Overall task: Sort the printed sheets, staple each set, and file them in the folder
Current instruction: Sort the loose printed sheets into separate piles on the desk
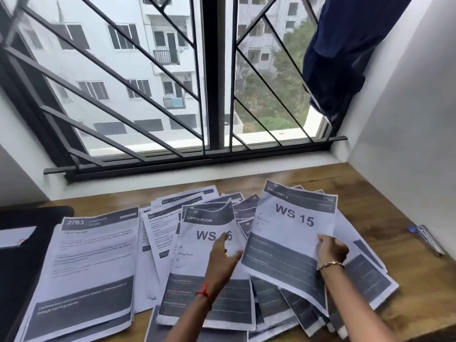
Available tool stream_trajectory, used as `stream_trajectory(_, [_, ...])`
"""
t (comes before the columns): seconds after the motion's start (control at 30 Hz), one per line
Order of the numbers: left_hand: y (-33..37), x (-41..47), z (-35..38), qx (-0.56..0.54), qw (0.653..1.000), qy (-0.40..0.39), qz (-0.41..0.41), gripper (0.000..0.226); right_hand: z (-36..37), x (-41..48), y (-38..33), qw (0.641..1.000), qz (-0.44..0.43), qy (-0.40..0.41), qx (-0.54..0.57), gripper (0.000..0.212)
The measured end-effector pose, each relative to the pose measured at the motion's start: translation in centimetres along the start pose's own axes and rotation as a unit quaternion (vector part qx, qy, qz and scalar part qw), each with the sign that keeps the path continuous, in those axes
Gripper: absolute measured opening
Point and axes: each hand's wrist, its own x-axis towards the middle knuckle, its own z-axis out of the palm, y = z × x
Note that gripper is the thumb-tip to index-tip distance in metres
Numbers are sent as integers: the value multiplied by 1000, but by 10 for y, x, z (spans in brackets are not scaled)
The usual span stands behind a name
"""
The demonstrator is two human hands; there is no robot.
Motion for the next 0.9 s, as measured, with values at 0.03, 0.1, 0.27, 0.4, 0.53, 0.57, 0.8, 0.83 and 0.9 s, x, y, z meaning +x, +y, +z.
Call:
stream_trajectory(0.03, [2,2,6,13,1000,12,1,66,-2,2,2,1000,11,2,11,37])
stream_trajectory(0.1, [3,7,13,33,998,41,-18,63,-4,6,8,999,25,-2,39,37])
stream_trajectory(0.27, [9,13,15,75,994,77,14,20,-7,9,6,995,40,-15,93,32])
stream_trajectory(0.4, [9,19,5,-13,995,-94,30,20,4,0,-4,991,18,-65,119,28])
stream_trajectory(0.53, [-2,18,-15,-69,995,-58,32,16,22,-13,-4,990,-53,-132,19,22])
stream_trajectory(0.57, [-6,20,-21,-35,999,24,28,18,28,-18,-3,986,-66,-152,5,15])
stream_trajectory(0.8, [-34,30,-63,333,925,99,-155,83,62,-54,14,960,-154,-212,-98,17])
stream_trajectory(0.83, [-36,28,-64,331,924,107,-156,82,64,-60,15,956,-168,-214,-114,15])
stream_trajectory(0.9, [-38,27,-65,330,922,120,-164,75,66,-69,16,948,-192,-217,-134,12])
